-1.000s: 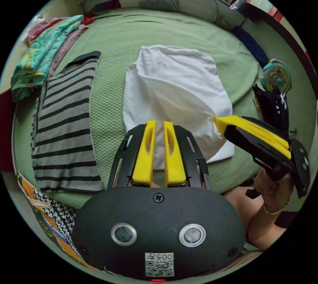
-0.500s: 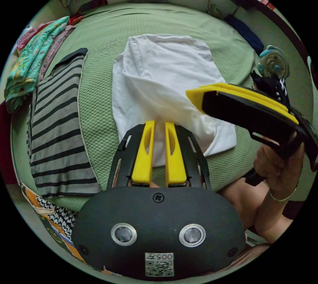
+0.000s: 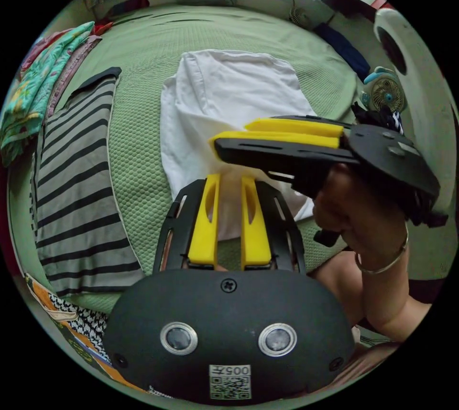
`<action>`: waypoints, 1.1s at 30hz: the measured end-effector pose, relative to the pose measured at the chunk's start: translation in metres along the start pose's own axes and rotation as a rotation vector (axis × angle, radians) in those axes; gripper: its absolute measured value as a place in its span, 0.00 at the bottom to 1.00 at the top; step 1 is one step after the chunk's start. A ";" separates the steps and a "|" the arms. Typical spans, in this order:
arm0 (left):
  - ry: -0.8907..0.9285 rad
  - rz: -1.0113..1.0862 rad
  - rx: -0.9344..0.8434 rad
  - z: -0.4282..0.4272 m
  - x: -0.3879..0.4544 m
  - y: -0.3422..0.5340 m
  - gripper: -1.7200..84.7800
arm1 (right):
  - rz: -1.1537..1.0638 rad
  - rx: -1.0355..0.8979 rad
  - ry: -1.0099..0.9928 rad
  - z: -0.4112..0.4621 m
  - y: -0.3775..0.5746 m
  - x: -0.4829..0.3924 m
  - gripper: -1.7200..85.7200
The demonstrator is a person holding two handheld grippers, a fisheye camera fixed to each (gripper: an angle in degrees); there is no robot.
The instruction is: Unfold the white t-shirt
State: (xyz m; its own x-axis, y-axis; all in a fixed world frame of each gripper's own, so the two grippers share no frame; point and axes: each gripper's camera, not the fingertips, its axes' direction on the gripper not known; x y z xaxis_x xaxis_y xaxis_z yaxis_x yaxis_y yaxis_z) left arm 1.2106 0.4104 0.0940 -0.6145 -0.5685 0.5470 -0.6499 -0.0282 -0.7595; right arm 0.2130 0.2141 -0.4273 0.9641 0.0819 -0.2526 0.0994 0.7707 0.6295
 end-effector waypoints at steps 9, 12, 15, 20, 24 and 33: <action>-0.036 0.021 -0.044 0.014 0.005 -0.007 0.11 | 0.002 -0.014 0.029 0.008 0.002 0.011 0.03; -0.025 0.012 -0.055 0.015 0.004 -0.007 0.11 | 0.032 -0.014 -0.007 0.006 0.004 0.020 0.02; -0.052 0.037 -0.076 0.016 0.008 -0.008 0.10 | 0.031 -0.005 -0.011 0.001 0.007 0.027 0.01; -0.074 0.051 -0.092 0.013 0.012 -0.007 0.10 | 0.062 0.055 -0.012 -0.018 0.018 0.048 0.00; -0.021 0.004 0.008 -0.013 0.003 -0.004 0.07 | 0.109 0.099 -0.007 -0.035 0.032 0.077 0.00; -0.052 -0.170 0.110 -0.029 -0.024 0.003 0.13 | 0.235 0.184 0.003 -0.072 0.075 0.146 0.00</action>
State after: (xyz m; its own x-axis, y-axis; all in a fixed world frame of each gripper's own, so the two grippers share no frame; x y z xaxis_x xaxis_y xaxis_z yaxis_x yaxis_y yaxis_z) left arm 1.2103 0.4474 0.0884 -0.4748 -0.5892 0.6537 -0.6878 -0.2150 -0.6934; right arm 0.3431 0.3289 -0.4699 0.9653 0.2465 -0.0864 -0.0831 0.6032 0.7932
